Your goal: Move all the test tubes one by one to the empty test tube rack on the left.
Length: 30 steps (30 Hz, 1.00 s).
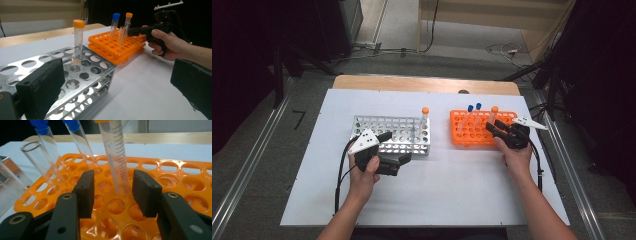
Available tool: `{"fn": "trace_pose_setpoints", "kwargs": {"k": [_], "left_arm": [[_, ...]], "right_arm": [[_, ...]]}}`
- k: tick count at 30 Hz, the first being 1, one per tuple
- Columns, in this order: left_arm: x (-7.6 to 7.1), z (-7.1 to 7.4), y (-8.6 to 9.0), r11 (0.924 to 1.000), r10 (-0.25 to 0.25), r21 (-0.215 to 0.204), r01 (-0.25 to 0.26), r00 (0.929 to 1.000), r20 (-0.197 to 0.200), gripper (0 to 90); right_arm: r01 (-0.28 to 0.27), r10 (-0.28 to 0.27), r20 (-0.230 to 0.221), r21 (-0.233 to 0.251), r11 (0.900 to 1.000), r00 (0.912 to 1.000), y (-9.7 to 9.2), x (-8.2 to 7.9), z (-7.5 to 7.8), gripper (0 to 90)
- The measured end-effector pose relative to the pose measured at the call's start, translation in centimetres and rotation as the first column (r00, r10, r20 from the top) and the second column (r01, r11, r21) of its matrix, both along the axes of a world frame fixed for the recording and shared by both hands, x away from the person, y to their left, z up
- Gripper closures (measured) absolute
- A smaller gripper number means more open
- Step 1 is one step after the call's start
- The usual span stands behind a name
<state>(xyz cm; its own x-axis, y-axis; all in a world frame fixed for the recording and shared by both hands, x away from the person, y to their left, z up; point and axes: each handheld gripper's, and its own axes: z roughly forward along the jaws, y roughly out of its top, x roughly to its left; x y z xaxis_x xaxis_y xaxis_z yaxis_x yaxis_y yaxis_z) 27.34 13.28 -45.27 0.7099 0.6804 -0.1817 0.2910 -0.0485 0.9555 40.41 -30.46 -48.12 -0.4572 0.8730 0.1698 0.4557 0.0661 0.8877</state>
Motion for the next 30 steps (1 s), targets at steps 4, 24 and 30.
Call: {"fn": "trace_pose_setpoints", "kwargs": {"k": [4, 24, 30], "left_arm": [[0.0, -0.1, -0.1, 1.0000, -0.004, 0.008, 0.004, 1.0000, 0.000, 0.0], [0.1, -0.4, -0.5, 0.9995, -0.010, 0.028, 0.011, 0.9999, -0.011, 0.0], [0.1, -0.4, -0.4, 0.9996, -0.006, 0.026, 0.006, 0.9999, -0.011, 0.0]], "right_arm": [[0.023, -0.023, 0.005, -0.014, 0.9996, 0.9997, 0.4, 0.5, -0.2, 57.7], [0.077, -0.075, 0.060, -0.036, 0.9964, 0.9954, 0.8, 0.8, 0.3, 73.0], [0.062, -0.061, 0.095, -0.008, 0.9980, 0.9936, 0.2, 0.1, 1.4, 73.0]]}}
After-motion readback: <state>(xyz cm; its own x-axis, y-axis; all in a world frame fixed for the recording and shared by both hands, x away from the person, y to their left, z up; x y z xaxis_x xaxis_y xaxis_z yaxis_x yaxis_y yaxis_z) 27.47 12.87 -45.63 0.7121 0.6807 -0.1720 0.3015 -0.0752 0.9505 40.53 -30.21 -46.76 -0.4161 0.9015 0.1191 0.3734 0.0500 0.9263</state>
